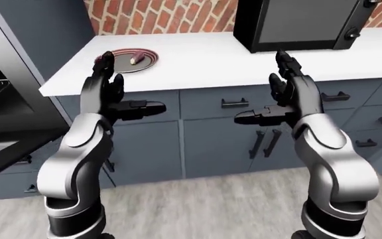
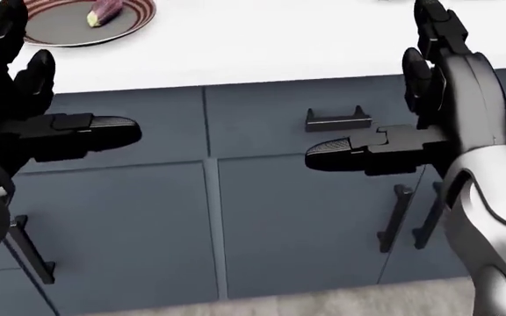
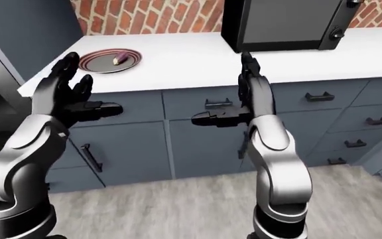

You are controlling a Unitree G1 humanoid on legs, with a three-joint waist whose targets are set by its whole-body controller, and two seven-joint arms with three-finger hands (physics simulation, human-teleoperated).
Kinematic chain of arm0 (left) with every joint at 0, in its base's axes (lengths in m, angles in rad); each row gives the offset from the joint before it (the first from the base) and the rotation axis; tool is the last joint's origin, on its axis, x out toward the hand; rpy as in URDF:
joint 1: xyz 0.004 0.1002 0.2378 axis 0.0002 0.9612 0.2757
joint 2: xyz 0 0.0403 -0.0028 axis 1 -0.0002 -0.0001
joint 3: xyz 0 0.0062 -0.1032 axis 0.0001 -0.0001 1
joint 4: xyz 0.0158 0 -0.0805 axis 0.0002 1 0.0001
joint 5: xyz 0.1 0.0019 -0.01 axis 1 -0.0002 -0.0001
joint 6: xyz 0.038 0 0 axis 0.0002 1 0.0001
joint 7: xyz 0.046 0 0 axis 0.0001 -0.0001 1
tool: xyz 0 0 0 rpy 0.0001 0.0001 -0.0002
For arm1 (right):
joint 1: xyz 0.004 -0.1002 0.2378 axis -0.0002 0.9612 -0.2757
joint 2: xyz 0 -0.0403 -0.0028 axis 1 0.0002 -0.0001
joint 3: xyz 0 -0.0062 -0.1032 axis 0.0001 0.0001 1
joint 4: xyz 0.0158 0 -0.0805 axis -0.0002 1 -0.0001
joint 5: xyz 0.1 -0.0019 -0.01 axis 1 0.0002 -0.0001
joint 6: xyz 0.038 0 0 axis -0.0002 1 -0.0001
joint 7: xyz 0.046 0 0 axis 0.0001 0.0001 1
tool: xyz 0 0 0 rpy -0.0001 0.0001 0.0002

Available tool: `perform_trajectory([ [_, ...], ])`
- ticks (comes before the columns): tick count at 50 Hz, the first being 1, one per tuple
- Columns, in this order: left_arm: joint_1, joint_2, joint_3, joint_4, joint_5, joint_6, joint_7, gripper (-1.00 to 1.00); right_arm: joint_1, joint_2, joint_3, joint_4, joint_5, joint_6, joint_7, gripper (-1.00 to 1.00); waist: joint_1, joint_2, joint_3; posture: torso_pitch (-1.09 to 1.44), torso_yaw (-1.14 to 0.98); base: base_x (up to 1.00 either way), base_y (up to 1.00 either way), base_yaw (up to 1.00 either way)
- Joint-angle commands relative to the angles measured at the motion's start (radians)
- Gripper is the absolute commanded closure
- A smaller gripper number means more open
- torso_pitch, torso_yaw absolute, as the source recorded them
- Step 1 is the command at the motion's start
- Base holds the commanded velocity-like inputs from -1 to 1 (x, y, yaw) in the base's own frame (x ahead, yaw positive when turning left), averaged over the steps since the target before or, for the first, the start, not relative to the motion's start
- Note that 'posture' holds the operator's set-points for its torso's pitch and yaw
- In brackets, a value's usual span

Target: Place the eggplant on the rack of the oven.

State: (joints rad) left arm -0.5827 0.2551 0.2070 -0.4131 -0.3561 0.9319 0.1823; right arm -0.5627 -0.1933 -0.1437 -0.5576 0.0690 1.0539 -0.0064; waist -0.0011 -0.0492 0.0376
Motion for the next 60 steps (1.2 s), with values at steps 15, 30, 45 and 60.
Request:
perform_trajectory([
  [15,-0.033,0.020,0.024,-0.042,-0.011,-0.013,0.008,-1.00,-0.035,0.000,0.008,-0.031,-0.006,-0.023,0.003,-1.00,0.000,0.118,-0.016,0.00,0.00,0.21,0.05,0.00],
  [30,-0.029,0.029,0.029,-0.024,-0.016,-0.029,0.000,-1.00,-0.036,0.007,0.014,-0.029,-0.012,-0.020,0.002,-1.00,0.000,0.016,-0.026,0.00,0.00,0.21,0.11,0.00],
  [45,-0.028,0.026,0.026,-0.044,-0.021,-0.013,0.008,-1.00,-0.031,0.006,0.013,-0.008,-0.019,-0.043,0.012,-1.00,0.007,0.083,-0.019,0.00,0.00,0.21,0.12,0.00],
  [60,-0.042,0.029,0.029,-0.041,-0.023,-0.004,0.007,-1.00,-0.041,0.004,0.010,-0.037,-0.015,-0.008,0.008,-1.00,-0.004,0.048,-0.012,0.00,0.00,0.20,0.12,0.00],
])
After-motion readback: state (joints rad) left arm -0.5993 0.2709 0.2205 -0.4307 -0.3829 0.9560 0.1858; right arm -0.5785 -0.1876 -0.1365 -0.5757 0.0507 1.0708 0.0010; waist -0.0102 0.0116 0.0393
